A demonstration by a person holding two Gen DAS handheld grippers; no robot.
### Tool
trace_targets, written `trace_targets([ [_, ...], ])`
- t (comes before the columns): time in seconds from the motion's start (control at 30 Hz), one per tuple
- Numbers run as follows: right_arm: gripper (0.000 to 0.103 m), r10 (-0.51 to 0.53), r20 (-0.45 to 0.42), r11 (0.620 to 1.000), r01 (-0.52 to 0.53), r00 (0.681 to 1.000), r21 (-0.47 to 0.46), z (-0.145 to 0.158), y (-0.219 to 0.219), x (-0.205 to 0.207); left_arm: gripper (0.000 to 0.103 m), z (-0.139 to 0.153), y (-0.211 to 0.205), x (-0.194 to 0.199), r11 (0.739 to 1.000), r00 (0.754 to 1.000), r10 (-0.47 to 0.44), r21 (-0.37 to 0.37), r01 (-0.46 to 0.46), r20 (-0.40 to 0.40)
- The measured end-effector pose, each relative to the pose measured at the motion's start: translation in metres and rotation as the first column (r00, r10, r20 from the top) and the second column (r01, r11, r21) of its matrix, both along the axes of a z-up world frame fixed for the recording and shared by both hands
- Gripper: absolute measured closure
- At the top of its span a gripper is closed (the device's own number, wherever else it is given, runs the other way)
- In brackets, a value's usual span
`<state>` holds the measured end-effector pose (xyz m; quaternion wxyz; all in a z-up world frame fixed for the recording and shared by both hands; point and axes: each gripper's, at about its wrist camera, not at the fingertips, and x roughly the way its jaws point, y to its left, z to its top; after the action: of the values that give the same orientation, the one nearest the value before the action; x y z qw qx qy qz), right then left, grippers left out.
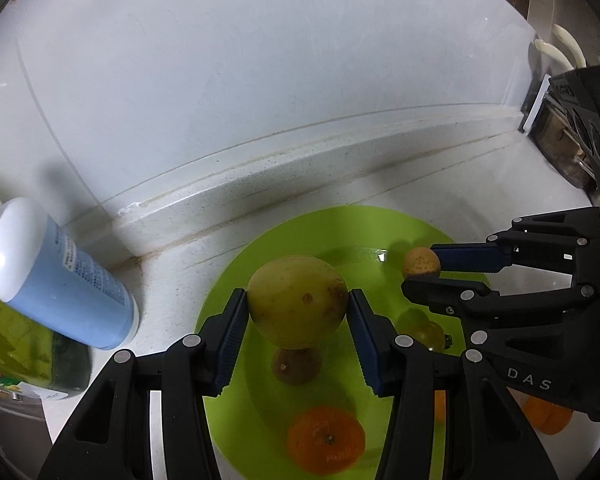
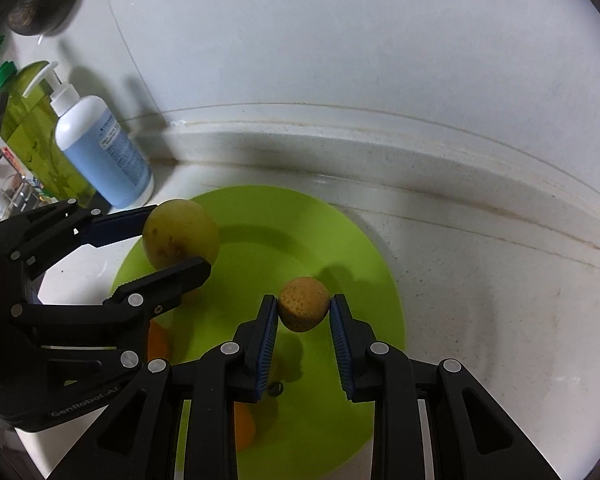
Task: Organize fruits
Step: 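Carry the yellow-green fruit and kiwi onto the green plate with both tools and release, then withdraw both tools from the plate toward the remaining fruits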
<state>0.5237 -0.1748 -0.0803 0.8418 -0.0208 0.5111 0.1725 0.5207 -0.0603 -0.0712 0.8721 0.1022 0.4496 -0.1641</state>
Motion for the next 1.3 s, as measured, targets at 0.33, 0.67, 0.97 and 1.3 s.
trace_targets([
  [0.33, 0.075, -0.012, -0.018, 1.000, 0.013, 1.000, 0.009, -0.010, 0.001, 0.004, 0.053, -0.010, -0.001, 0.008, 1.000, 1.000, 0.004, 0.006, -0.004, -0.029],
  [0.67, 0.074, -0.024, -0.018, 0.999, 0.025, 1.000, 0.026, -0.007, -0.001, 0.002, 0.053, -0.003, 0.000, 0.005, 1.000, 1.000, 0.008, 0.006, -0.008, -0.002],
  [0.97, 0.074, -0.044, 0.036, 0.998, 0.042, 0.998, 0.044, 0.012, -0.011, -0.020, 0.046, 0.025, 0.007, -0.022, 0.999, 0.997, 0.028, -0.019, -0.026, 0.067],
  [1.3, 0.065, -0.075, 0.164, 0.995, 0.062, 0.984, 0.083, 0.055, -0.021, -0.076, 0.039, 0.073, 0.007, -0.083, 0.998, 0.980, 0.050, -0.042, -0.042, 0.192],
])
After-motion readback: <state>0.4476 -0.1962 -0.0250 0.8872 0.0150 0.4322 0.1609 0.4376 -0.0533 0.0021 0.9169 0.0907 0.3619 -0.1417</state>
